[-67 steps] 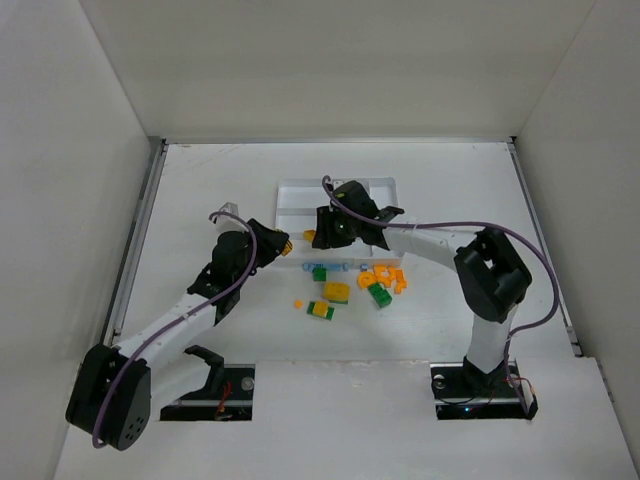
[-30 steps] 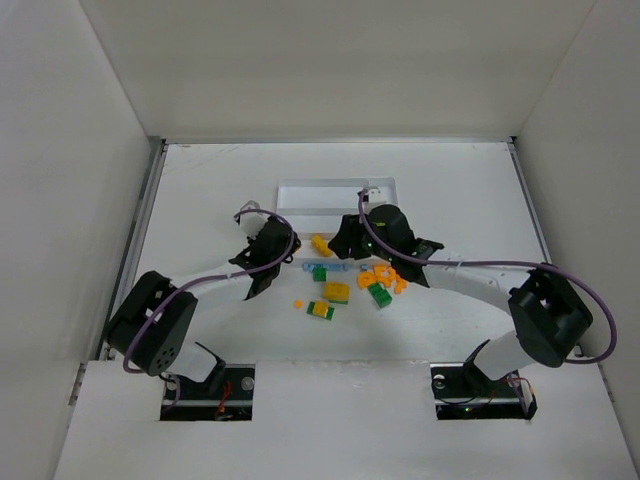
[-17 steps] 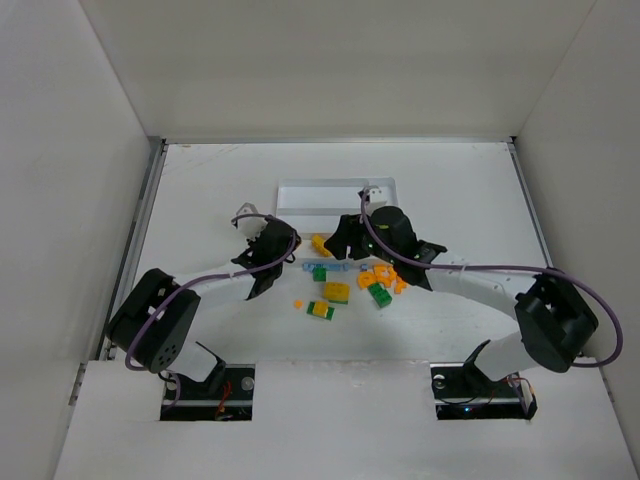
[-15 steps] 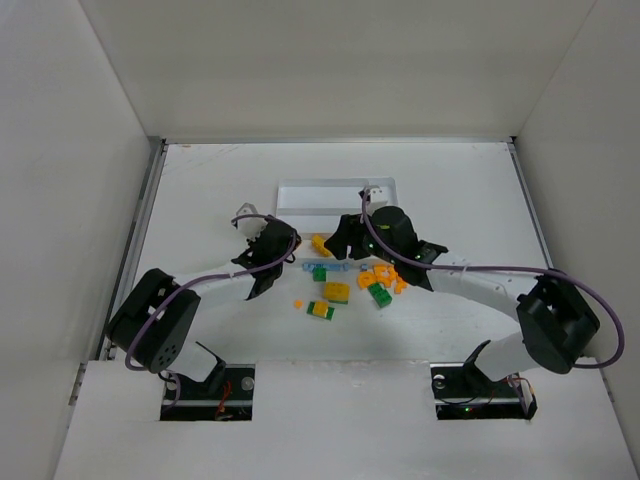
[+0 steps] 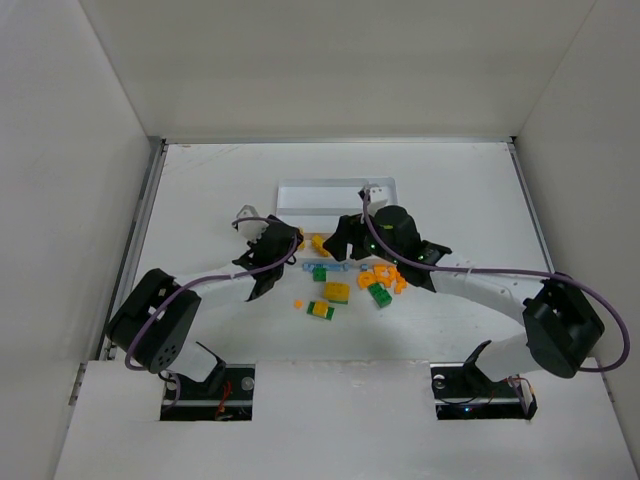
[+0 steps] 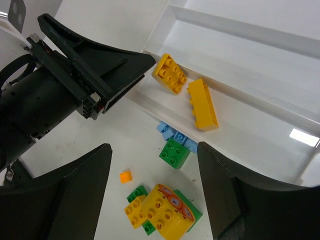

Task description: Sort the legos into containers by color

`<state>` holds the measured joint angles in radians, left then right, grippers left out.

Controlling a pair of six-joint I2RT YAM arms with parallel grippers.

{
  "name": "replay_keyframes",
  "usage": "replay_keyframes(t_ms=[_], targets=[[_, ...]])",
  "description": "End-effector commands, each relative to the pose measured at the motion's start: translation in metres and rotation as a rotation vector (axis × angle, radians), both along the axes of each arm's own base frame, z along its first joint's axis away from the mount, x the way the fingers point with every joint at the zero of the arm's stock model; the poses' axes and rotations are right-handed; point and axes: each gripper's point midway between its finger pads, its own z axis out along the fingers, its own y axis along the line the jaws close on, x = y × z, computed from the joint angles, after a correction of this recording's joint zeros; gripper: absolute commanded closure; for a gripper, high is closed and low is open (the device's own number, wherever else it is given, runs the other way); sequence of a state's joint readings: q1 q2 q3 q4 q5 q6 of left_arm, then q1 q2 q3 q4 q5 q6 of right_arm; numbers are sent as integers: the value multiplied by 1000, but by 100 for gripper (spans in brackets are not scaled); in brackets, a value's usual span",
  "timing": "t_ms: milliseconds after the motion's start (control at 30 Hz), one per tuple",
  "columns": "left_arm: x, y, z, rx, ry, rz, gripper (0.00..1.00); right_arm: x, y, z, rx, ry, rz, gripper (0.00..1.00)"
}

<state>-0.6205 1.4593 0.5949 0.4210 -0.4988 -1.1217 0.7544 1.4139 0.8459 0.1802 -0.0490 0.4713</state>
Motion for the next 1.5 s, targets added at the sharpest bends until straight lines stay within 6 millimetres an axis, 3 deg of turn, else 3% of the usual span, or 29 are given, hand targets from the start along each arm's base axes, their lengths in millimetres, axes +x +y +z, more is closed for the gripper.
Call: replay_keyframes(t_ms=[0, 133, 300, 400, 500, 667, 867, 1033, 1467], targets=[[-2, 5, 6, -60, -20, 65, 55, -5, 3, 12, 18, -39, 32, 25], [-5, 9, 12, -66, -34, 66, 55, -7, 3, 9, 4, -32, 44, 31], [-14, 16, 26, -61, -72, 46, 57, -20, 8, 3, -42, -28, 95, 57], [-22, 21, 35, -18, -98, 10, 62, -34, 6, -5, -82, -20, 118, 64], [-30, 17, 44, 38, -130, -81, 68, -51, 1, -13, -124, -22, 138, 58], [-47, 1, 49, 46, -167, -241, 68, -65, -18, -32, -216, -8, 113, 31], [-70, -6, 49, 8, -178, -360, 66, -90, -20, -42, -351, -39, 202, 20], [-78, -2, 45, -14, -178, -381, 65, -96, -16, -52, -491, -77, 280, 17], [-88, -3, 53, -100, -188, -440, 64, -71, -1, -78, -637, -84, 312, 25]])
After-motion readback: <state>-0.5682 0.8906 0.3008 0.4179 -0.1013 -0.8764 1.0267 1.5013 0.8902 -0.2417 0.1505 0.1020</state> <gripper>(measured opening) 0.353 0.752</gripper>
